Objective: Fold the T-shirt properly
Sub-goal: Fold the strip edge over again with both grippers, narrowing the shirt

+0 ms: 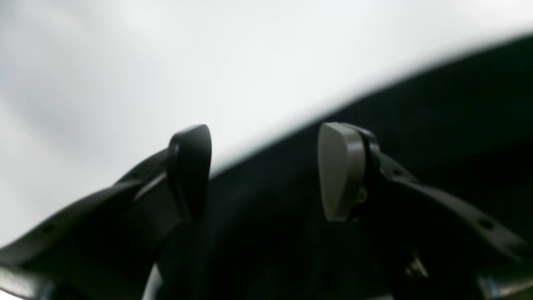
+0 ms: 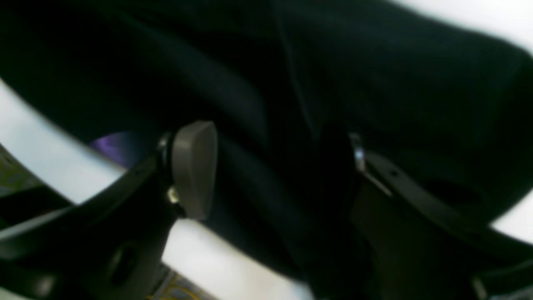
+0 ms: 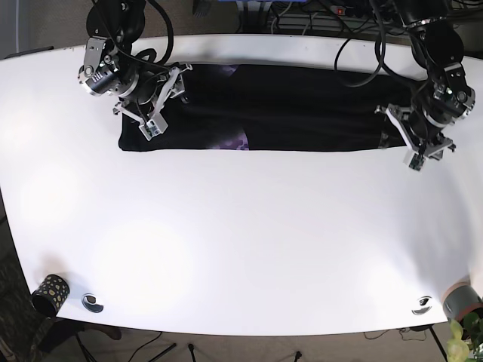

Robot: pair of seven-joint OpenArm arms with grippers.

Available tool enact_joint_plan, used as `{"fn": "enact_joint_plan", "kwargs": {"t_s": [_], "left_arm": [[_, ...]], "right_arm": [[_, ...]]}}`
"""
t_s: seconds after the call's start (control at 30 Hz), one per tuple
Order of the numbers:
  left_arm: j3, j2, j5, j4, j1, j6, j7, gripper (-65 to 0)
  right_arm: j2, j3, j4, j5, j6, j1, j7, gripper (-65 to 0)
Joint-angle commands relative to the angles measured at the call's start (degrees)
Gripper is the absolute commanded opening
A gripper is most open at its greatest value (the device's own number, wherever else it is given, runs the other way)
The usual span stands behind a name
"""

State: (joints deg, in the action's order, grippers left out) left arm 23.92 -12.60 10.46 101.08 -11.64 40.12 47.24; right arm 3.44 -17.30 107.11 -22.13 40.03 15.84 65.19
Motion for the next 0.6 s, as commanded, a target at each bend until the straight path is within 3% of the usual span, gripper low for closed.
{"fn": "enact_joint_plan", "kwargs": {"t_s": [0.0, 0.23, 0.57], "left_arm": [[0.3, -0.7, 0.4, 0.7, -1.2, -0.1, -1.0, -27.4], [0.9, -1.9, 0.4, -7.6, -2.4, -0.1, -1.5, -27.4], [0.0, -4.2, 0.4, -15.7, 6.3, -0.1, -1.5, -27.4]], "right_arm": [[0.6, -0.2, -1.0, -0.5, -0.03, -0.5, -2.6, -28.7], [2.7, 0.0, -7.8, -0.4, -0.03, -4.1, -3.7, -28.7], [5.8, 0.1, -20.3, -0.4, -0.03, -13.2, -9.2, -28.7]]}}
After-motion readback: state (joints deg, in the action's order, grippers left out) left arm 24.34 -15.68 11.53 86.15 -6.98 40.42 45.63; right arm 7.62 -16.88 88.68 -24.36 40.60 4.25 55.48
